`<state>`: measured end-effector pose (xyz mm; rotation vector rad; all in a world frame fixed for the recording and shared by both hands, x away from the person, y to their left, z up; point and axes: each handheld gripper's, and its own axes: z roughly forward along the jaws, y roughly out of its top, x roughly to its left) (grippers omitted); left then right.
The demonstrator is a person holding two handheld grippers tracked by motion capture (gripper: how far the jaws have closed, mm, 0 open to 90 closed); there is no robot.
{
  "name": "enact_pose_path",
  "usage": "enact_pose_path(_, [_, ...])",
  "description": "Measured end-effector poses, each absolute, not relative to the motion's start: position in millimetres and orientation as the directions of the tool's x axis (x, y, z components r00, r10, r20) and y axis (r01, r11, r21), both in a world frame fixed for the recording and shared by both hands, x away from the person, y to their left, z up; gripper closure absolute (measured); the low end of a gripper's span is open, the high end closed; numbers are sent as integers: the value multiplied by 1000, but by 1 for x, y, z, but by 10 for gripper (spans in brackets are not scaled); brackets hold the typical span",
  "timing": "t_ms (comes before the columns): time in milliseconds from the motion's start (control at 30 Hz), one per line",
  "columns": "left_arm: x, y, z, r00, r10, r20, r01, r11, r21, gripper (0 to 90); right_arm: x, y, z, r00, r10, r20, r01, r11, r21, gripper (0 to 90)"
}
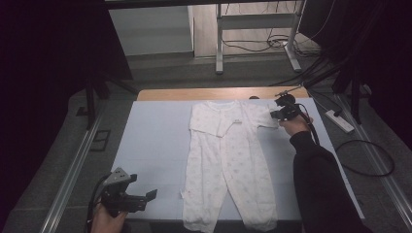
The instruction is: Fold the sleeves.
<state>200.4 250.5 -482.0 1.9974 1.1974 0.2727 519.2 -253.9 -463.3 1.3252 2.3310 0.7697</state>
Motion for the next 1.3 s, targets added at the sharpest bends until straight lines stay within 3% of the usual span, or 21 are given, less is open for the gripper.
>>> enact_pose_path(1300, [200,252,-482,529,823,-207,658,-243,713,26,505,-138,-464,-690,723,-4,560,539,629,865])
